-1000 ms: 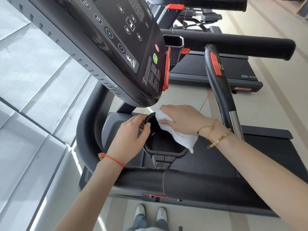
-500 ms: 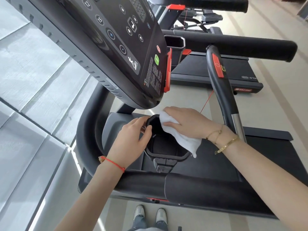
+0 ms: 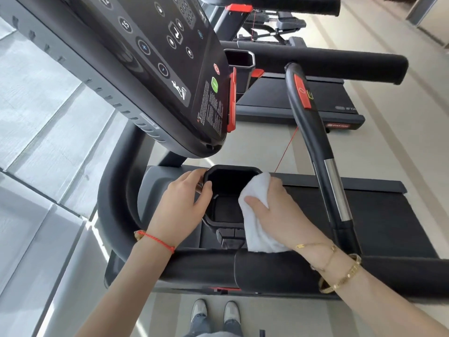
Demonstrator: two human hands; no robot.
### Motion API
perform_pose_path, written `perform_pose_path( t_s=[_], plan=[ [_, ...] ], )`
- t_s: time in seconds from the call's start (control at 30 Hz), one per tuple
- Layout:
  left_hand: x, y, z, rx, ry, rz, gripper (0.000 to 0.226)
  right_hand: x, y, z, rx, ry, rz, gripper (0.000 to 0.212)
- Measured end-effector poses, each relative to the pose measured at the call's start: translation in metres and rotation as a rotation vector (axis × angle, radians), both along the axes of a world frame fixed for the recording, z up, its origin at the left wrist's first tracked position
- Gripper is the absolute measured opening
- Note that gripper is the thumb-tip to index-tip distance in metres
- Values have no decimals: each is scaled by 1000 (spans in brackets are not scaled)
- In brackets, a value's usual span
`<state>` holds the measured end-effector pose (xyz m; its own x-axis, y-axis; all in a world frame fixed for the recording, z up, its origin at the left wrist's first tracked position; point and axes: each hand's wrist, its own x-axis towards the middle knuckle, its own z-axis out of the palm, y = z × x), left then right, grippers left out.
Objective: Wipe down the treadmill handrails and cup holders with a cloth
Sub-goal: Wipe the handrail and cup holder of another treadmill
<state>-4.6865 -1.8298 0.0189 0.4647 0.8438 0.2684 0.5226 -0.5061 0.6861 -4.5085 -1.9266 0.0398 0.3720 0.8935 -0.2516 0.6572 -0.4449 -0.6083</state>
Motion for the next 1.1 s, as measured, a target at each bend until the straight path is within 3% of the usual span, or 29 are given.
perform_pose_path(
  t_s=[0.3, 0.53, 0.67, 0.83, 1.0, 1.1],
  plan=[
    [0, -1, 2, -22, -15, -34, 20, 8, 31, 19, -11, 8, 11, 44],
    [1, -1, 2, -26, -1, -14, 22, -6, -4, -3, 12, 109, -64, 62],
    [1, -2, 5, -24, -6, -14, 21, 15, 20, 11, 6, 43, 125, 56],
    [1, -3, 6, -12, 15, -4, 24, 41, 61, 26, -59, -65, 463, 25],
    [2, -4, 5, 16, 11, 8, 24, 23, 93, 25, 21, -422, 744, 20],
    [1, -3, 4, 14, 23, 11, 26, 14, 94, 24, 102, -482, 784, 17]
  ],
)
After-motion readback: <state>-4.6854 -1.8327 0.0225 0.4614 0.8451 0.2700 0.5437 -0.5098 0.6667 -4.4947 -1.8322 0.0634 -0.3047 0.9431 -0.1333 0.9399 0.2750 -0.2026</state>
